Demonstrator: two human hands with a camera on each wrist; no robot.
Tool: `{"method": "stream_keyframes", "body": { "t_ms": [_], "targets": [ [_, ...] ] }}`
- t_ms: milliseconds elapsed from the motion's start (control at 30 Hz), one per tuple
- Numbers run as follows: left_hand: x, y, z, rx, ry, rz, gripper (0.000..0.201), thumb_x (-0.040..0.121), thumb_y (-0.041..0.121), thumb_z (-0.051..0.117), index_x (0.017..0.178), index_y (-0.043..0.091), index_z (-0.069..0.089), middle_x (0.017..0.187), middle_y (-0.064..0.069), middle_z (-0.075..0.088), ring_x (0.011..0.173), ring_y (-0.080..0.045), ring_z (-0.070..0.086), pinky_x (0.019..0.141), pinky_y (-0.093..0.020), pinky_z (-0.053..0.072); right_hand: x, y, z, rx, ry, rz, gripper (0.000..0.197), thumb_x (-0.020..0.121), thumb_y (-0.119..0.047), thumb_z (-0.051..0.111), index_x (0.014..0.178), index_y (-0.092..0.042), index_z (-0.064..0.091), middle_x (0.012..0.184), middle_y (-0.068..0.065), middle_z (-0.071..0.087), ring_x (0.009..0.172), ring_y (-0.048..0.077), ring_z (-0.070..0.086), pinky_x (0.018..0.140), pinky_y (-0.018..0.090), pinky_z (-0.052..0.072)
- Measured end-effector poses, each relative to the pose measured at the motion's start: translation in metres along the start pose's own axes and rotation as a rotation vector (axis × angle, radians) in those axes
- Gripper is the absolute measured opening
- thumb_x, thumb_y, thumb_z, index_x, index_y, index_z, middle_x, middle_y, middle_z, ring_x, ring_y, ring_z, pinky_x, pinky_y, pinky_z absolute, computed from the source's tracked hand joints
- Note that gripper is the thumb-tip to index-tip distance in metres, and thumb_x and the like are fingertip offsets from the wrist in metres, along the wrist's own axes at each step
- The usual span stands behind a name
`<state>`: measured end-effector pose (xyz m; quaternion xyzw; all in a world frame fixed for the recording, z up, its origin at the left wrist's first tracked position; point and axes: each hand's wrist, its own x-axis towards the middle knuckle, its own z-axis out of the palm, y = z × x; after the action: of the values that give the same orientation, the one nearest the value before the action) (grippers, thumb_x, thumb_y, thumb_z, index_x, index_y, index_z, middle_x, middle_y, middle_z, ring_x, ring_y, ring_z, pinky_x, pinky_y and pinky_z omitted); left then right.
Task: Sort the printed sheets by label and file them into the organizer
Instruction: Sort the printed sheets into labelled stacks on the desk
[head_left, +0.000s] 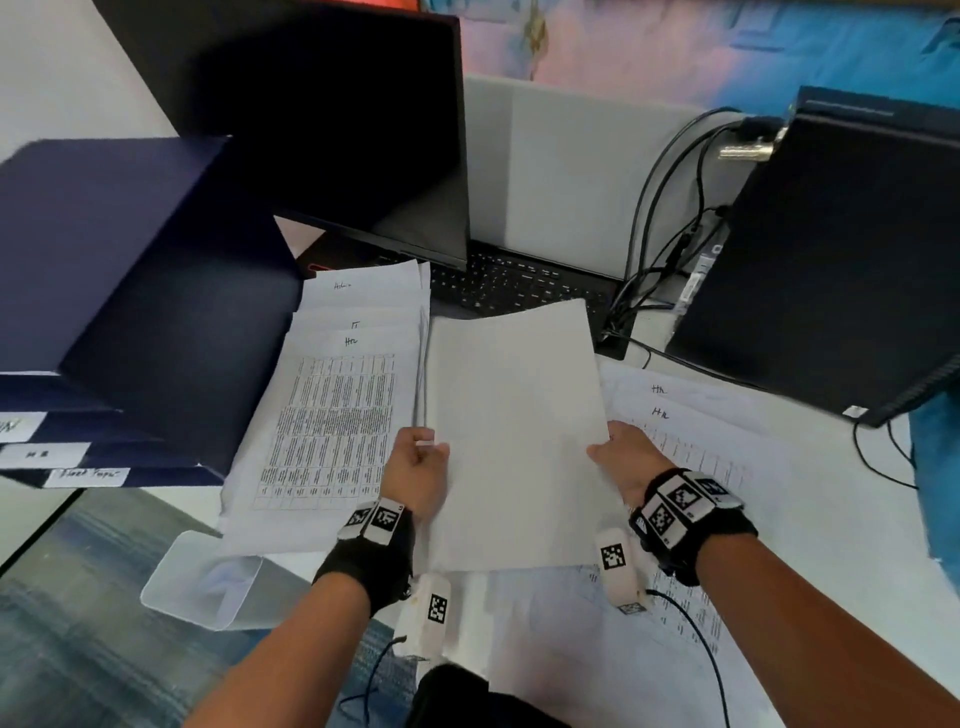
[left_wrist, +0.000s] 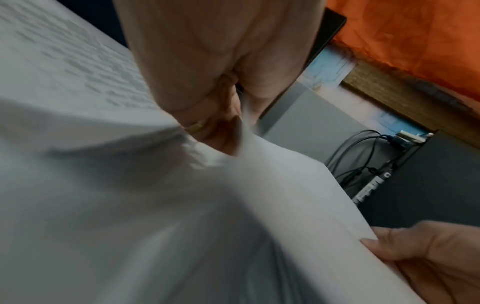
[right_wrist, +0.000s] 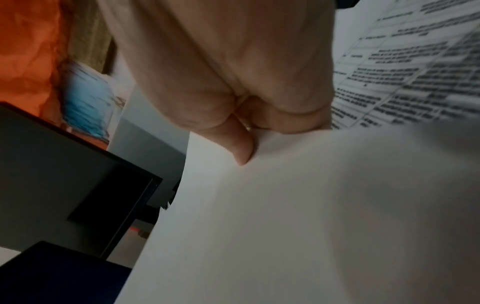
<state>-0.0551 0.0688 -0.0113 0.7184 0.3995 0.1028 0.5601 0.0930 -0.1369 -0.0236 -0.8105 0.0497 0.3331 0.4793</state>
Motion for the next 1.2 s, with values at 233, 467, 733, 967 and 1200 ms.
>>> {"method": "stream_keyframes", "body": {
  "t_ms": [233,467,733,967,1200],
  "targets": [
    [0.039,0.000,-0.035,0.739,0.101,0.018,0.039,0.084,0.037,0.059,0.114,0.014,0.051,0.119,-0.010,0.054,0.111,-0.030,0.049,0.087,-0.040,0.043,0.016,0.008,0.016,-0.233,0.098,0.045,0.033,0.090,-0.001,0.045,0.070,-0.024,0.036,0.074,-0.005,0.041,0.075,0.018,0.044,0.055,0.020,0.036],
    [0.059,0.007,-0.034,1.004,-0.047,-0.070,0.062,0.083,0.036,0.060,0.130,0.007,0.032,0.132,-0.016,0.042,0.121,-0.035,0.042,0.095,-0.046,0.043,0.015,0.008,0.013,-0.241,0.077,0.084,0.009,0.089,0.000,0.048,0.092,-0.007,0.053,0.089,0.007,0.054,0.089,0.026,0.054,0.070,0.029,0.048],
    [0.060,0.003,-0.072,0.708,-0.032,0.048,0.022,0.096,0.015,0.039,0.105,-0.003,0.046,0.087,-0.016,0.059,0.079,-0.030,0.057,0.067,-0.031,0.042,0.028,0.017,0.009,-0.073,0.046,0.153,0.039,0.089,-0.001,0.053,0.128,0.001,0.046,0.128,0.014,0.052,0.117,0.035,0.050,0.104,0.050,0.042],
    [0.055,-0.010,-0.094,0.442,0.063,-0.012,0.011,0.095,0.013,0.038,0.089,0.004,0.039,0.080,-0.016,0.049,0.078,-0.030,0.050,0.070,-0.031,0.036,0.032,-0.006,0.020,-0.154,0.054,0.103,0.044,0.090,-0.003,0.052,0.133,-0.001,0.044,0.130,0.021,0.052,0.100,0.023,0.050,0.097,0.040,0.046],
    [0.054,0.005,-0.128,0.379,0.129,0.008,0.021,0.093,0.014,0.042,0.075,0.007,0.035,0.064,-0.005,0.039,0.069,-0.025,0.041,0.062,-0.032,0.030,0.029,-0.056,0.076,-0.192,0.060,0.028,0.034,0.091,0.001,0.045,0.125,0.005,0.050,0.085,0.005,0.051,0.092,0.024,0.051,0.080,0.031,0.043]
  ]
}}
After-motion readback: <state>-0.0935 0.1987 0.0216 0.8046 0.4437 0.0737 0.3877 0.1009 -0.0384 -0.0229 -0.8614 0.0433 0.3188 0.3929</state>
